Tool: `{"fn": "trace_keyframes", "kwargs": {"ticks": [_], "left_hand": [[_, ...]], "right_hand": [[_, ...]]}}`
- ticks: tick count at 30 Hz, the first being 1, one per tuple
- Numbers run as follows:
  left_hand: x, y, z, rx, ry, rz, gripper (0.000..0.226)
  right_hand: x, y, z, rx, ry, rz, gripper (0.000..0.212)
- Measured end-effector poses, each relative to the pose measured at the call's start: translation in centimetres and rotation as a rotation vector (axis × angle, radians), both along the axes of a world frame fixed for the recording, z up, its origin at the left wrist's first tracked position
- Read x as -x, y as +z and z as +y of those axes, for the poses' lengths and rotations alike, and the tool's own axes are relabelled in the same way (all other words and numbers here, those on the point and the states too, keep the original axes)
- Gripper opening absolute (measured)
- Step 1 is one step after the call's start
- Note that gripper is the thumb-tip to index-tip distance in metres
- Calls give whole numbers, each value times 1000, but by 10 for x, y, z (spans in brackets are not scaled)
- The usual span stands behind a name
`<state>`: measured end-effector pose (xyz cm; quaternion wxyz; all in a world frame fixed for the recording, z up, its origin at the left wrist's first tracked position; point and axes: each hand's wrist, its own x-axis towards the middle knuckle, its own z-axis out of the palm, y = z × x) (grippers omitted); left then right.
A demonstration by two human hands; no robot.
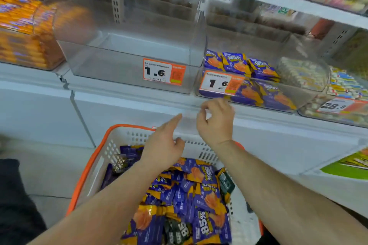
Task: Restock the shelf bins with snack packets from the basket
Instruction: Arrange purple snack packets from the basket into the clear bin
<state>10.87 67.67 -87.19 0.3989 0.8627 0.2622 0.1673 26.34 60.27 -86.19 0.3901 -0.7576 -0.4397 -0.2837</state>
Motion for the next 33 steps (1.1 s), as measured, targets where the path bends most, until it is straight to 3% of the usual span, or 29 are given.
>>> {"fn": "trace_keyframes", "kwargs": {"ticks": [4, 8, 10, 12, 14, 16, 19, 23, 25, 27, 30, 33], "left_hand": [[16, -33, -13, 311, 47, 98, 53], [21, -52, -16, 417, 114, 209, 46], [20, -57, -15, 404, 120, 259, 45], [18, -62, -15, 391, 112, 307, 43], [16, -65, -15, 387, 116, 345, 41], [14, -67, -16, 388, 120, 373, 41], [16, -71, -17, 399, 128, 403, 40], [21, -77, -20, 449, 137, 423, 32], [24, -78, -23, 519, 169, 412, 29], [27, -78, -26, 615, 221, 379, 24], [29, -73, -29, 791, 313, 304, 20], [27, -65, -34, 1069, 387, 199, 23]], "right_hand": [[-2, -87, -34, 493, -134, 461, 7], [3, -126, -55, 909, -199, 741, 19], [8, -139, -59, 1096, -153, 830, 36], [13, -158, -63, 1318, -131, 809, 75], [16, -174, -65, 1389, -114, 851, 110], [14, -184, -66, 1377, -99, 877, 118], [14, -181, -69, 1377, -121, 778, 108], [22, -172, -77, 1413, -118, 589, 39], [30, -164, -81, 1438, -97, 581, 18], [33, -149, -82, 1460, -87, 561, 13], [22, -112, -77, 1435, -92, 380, 9], [8, -68, -68, 1380, -59, 325, 15]]}}
